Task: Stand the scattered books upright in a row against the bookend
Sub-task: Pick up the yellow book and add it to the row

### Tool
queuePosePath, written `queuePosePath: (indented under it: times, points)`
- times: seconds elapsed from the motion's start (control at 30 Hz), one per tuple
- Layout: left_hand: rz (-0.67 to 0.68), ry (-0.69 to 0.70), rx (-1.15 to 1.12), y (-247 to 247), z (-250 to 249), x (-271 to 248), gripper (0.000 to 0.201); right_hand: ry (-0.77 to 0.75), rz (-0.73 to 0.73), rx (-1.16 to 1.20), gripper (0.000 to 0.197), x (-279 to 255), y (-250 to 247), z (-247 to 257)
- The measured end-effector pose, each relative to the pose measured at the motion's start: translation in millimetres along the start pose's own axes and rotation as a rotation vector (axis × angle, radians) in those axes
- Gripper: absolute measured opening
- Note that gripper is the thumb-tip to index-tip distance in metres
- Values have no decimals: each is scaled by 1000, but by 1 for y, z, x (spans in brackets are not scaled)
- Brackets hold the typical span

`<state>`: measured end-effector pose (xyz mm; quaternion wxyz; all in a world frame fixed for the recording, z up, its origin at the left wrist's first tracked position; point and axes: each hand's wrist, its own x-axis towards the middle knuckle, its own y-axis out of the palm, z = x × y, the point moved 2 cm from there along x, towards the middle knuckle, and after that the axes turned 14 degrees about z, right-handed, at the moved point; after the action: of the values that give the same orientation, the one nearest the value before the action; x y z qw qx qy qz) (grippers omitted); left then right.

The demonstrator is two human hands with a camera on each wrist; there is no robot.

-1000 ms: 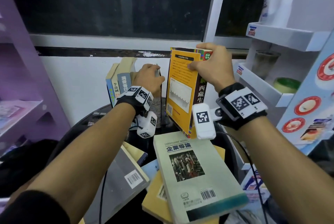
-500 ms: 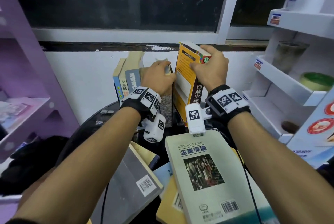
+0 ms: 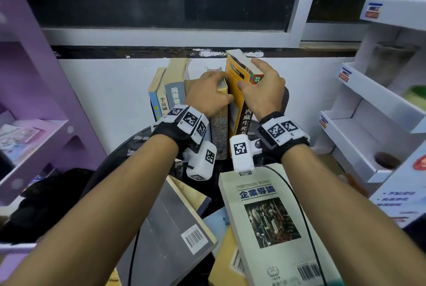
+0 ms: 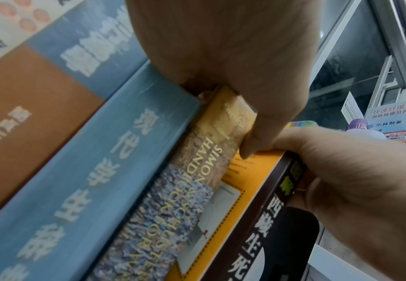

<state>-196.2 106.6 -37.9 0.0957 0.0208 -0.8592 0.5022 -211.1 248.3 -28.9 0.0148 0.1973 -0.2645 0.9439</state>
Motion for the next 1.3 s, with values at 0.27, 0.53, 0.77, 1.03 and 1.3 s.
queuePosePath:
  times: [0.27, 0.53, 0.77, 1.03, 1.3]
  points:
    - [112, -8, 54, -2, 6, 4, 101, -10, 31, -22, 52, 6, 20, -1]
    - [111, -2, 41, 0, 11, 8, 104, -46, 155, -40, 55, 8, 21, -1]
    - [110, 16, 25, -2, 10, 6, 102, -51, 321, -50, 49, 2, 12, 6]
    - [122, 24, 56, -2, 11, 7, 97, -42, 357, -78, 44, -3, 9, 11]
    - [123, 20, 67, -1, 13, 8, 99, -18, 364, -36, 62, 2, 14, 7]
